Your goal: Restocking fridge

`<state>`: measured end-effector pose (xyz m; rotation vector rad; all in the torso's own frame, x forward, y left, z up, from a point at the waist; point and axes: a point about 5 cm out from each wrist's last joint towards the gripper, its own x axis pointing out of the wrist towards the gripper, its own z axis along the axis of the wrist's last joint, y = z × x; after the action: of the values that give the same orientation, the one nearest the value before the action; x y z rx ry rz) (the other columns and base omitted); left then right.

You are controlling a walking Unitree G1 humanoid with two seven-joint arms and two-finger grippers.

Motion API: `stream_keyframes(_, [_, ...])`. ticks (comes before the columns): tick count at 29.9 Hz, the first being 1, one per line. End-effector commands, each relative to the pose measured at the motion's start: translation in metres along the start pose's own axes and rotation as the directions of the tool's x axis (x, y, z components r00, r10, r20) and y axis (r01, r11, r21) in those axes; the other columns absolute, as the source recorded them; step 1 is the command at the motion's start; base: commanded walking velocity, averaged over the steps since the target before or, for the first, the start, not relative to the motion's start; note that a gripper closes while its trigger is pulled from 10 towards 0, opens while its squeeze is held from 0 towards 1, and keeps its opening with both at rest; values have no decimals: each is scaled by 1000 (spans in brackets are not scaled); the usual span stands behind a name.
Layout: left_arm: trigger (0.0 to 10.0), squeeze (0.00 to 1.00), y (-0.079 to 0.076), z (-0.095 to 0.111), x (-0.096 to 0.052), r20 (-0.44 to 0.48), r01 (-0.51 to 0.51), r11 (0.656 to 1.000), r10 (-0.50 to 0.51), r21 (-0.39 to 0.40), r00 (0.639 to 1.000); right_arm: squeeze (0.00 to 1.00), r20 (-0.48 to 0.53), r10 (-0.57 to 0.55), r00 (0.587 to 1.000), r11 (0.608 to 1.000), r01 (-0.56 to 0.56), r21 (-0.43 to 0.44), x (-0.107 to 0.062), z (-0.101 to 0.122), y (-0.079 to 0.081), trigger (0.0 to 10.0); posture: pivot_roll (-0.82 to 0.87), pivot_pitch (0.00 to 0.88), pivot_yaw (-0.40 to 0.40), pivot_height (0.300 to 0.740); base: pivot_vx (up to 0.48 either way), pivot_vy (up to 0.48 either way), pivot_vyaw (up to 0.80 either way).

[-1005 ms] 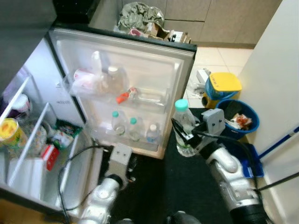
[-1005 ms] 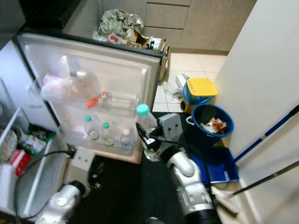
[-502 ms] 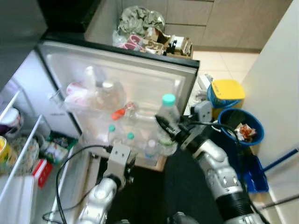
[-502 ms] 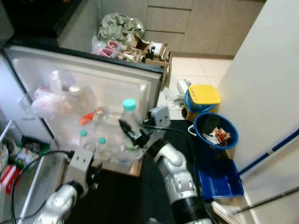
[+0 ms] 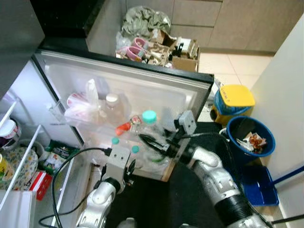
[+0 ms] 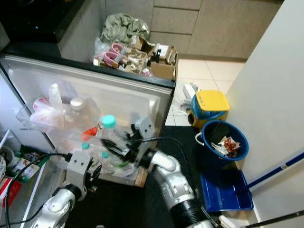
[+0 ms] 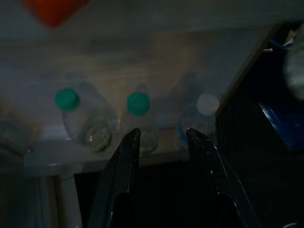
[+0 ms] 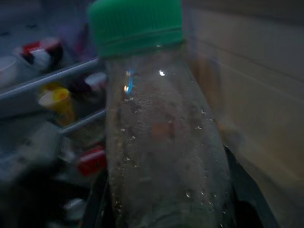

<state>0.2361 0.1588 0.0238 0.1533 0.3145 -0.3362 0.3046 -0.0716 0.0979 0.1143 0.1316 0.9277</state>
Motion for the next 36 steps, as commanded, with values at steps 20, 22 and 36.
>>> stream_keyframes(20, [10000, 0, -3, -7, -5, -25, -5, 1000, 5, -2, 1000, 0, 177, -357, 917, 928, 370, -40, -38, 32, -55, 10000, 12, 64, -84, 740, 0, 0, 0])
stream_keyframes(22, [10000, 0, -2, -8, -5, -29, -12, 1000, 12, -1, 1000, 0, 165, -337, 927, 938, 346, -31, -34, 24, -45, 10000, 11, 69, -88, 740, 0, 0, 0])
stream_keyframes(36, [10000, 0, 0, -9, -31, -55, 174, 984, -176, -28, 983, 0, -74, 86, 994, 984, -96, -149, -32, -34, 58, 10000, 10, 85, -97, 740, 0, 0, 0])
